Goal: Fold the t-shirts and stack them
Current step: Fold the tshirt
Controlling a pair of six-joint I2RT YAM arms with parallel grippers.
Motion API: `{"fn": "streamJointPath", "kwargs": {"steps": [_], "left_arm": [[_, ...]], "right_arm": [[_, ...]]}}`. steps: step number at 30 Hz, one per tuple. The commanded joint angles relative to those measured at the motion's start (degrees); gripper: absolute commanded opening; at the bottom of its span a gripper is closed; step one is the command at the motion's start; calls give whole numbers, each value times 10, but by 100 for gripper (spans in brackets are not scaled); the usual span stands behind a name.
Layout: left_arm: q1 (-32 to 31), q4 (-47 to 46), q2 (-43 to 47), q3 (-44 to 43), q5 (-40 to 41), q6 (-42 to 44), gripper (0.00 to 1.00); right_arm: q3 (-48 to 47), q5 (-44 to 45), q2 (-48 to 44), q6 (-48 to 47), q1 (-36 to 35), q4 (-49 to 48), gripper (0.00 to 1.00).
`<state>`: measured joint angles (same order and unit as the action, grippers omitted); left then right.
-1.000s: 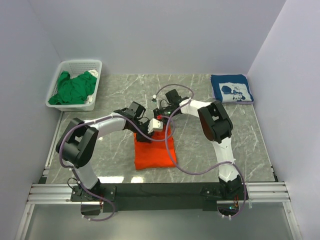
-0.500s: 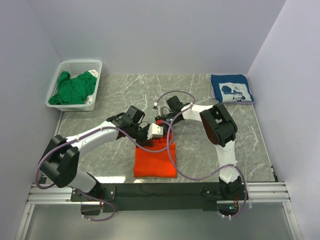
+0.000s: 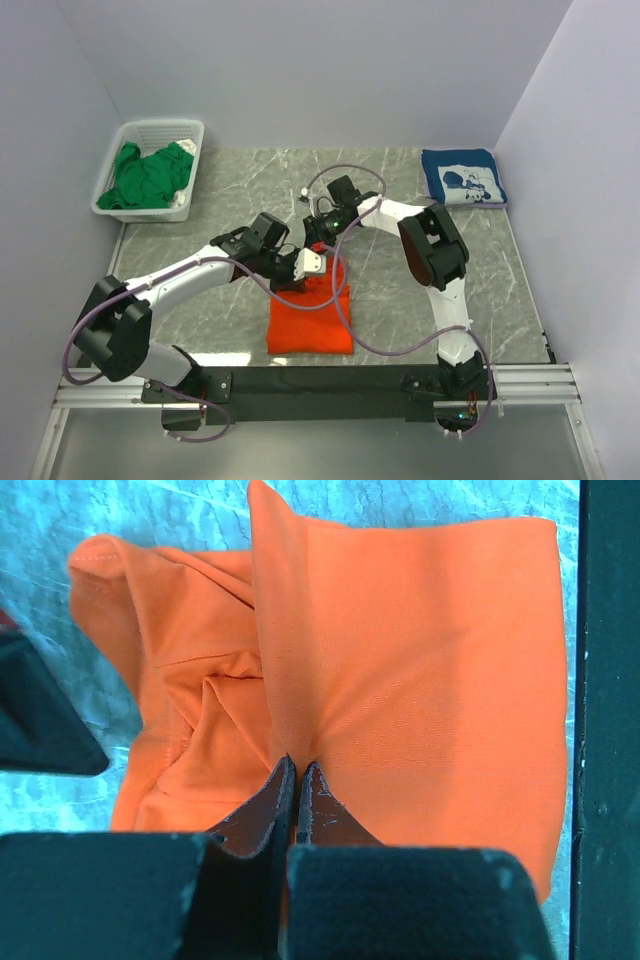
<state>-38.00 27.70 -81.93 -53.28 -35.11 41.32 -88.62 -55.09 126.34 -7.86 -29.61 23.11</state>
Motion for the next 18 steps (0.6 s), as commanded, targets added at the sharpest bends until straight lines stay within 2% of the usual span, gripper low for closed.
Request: {"fn": "streamJointPath", "kwargs": {"steps": [1,9,18], "left_arm": [[-2,-5,27,-2,9,15,1],[-2,-11,60,-14,43,36,1],[1,-118,55,12,105,100,1]], "right_arm": [[-9,1,36,-8,-3,18,25],[-11,-24,79,-17,-5,64,19],[-23,-55,94,-32,-6,89,18]]}}
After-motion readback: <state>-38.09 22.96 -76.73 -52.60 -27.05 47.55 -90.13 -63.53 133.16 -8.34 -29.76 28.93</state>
